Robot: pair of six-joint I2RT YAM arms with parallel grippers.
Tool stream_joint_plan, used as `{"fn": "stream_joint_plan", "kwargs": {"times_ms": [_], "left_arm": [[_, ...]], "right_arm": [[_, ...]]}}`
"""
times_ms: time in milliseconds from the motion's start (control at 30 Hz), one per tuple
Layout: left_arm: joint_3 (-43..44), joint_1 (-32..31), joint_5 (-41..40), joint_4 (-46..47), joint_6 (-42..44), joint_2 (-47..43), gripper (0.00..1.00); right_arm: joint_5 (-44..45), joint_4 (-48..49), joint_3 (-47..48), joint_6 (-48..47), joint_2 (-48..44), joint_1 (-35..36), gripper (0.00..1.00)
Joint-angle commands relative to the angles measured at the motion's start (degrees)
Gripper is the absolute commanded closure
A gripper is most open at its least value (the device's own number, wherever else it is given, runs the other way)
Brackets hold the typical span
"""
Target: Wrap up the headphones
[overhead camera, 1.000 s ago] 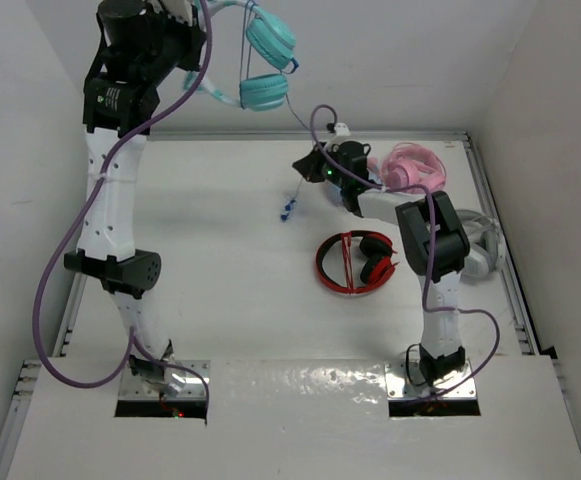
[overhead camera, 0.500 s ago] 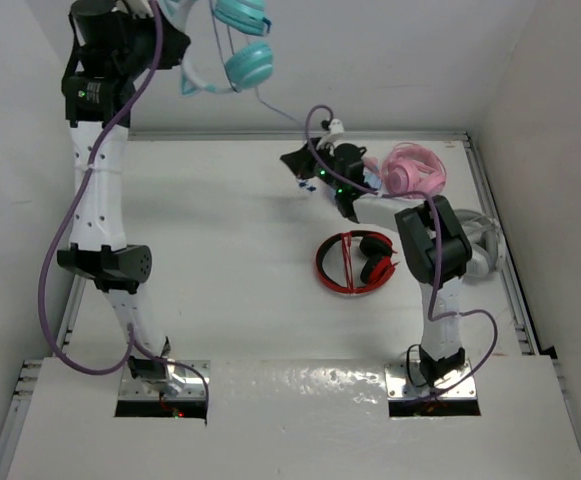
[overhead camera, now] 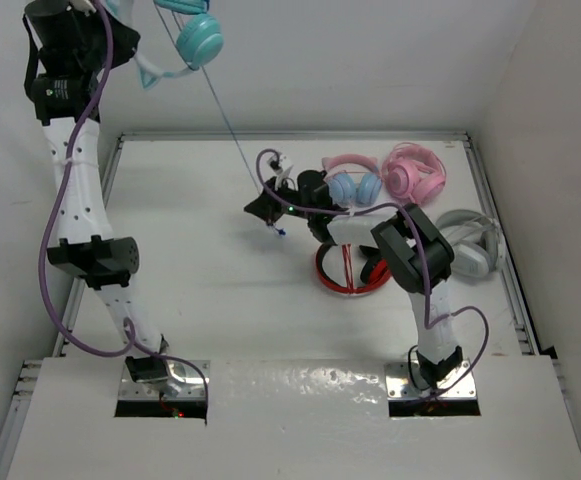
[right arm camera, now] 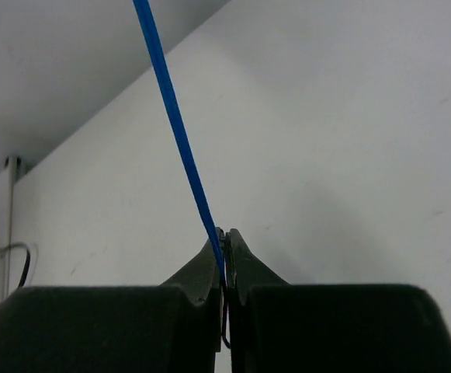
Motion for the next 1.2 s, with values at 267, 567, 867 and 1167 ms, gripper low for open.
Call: {"fn": "stream_joint_plan", "kwargs": {"times_ms": [267,567,867,1167], "left_arm": [[-5.26,3.51,-17.91,15.23,3.0,1.85,1.0],[-20.54,-2.38,-31.97,27.62,29.97,2.04,1.0],[-30.55,-7.91,-25.31,30.53,46.49,0.81,1.0],[-46.84,-18.81,-20.91,29.84,60.15,-5.61,1.0]], "right_arm": [[-12.21,-24.31,2.4,-23.02,-9.23,7.36,1.0],[-11.08,-39.77,11.98,-33.02,-17.22,7.45,1.0],[6.05,-52.72,27.09,-46.06,-22.85,4.64,1.0],[12.66,-50.87,37.82,-47.73,-22.15,-0.11,1.0]]}}
